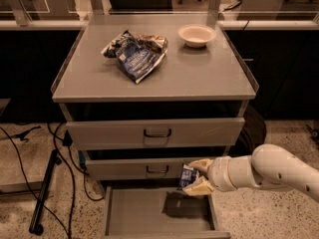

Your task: Place rxbar blueberry into bottom drawer

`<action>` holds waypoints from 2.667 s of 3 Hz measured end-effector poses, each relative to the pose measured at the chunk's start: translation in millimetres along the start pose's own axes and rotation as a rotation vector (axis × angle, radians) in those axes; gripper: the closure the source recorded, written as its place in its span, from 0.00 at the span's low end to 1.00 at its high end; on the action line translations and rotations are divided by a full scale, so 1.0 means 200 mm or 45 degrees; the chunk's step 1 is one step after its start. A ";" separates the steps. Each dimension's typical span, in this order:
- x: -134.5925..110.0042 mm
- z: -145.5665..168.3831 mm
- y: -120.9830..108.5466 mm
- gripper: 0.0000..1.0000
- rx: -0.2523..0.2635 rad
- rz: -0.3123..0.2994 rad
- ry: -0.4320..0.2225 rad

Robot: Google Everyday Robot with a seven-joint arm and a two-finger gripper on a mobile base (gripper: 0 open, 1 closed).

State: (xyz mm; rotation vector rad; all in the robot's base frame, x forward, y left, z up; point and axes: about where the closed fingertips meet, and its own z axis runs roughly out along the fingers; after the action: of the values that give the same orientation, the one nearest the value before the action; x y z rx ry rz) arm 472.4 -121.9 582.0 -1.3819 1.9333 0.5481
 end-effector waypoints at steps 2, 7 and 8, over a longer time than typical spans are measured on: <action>0.24 0.25 0.03 1.00 0.035 0.003 -0.004; 0.85 1.03 0.09 1.00 -0.009 0.091 -0.011; 0.98 1.15 0.12 1.00 -0.037 0.090 -0.045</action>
Offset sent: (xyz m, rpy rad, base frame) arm 0.0068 0.0062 -0.1430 0.0200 -0.0398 -0.0826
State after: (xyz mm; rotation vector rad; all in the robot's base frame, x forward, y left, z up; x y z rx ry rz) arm 477.8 -83.8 280.0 -1.3169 1.9587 0.6324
